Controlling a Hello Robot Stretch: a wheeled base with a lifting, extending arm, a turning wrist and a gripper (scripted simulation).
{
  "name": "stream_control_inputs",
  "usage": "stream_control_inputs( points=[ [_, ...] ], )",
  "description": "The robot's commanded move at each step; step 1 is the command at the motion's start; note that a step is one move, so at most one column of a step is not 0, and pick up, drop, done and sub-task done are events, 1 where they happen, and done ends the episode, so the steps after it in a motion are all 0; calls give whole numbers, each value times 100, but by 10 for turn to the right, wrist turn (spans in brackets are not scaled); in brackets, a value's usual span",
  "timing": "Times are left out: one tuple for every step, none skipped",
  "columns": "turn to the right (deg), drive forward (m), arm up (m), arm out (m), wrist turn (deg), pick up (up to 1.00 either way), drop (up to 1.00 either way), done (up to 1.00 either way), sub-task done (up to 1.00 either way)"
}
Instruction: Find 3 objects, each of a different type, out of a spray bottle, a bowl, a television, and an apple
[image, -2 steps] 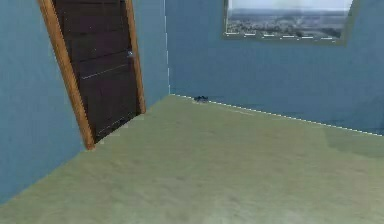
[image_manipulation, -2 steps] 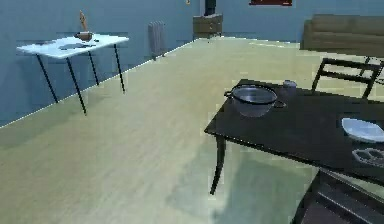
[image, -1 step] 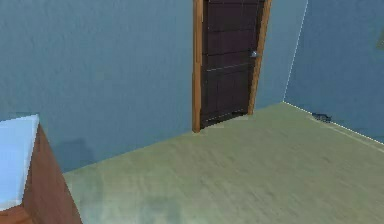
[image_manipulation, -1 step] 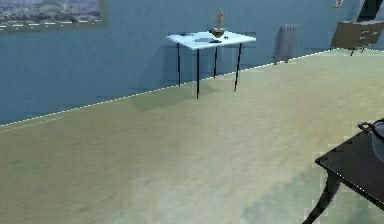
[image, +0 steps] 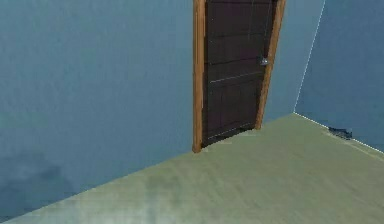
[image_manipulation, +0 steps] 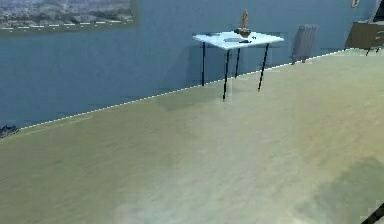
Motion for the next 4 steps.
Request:
stream_control_inputs(
  points=[
    [-390,0,0,0,0,0,0,0,0],
    [0,100,0,0,0,0,0,0,0],
    [-300,0,0,0,0,0,0,0,0],
    [0,5,0,0,0,0,0,0,0]
  ],
)
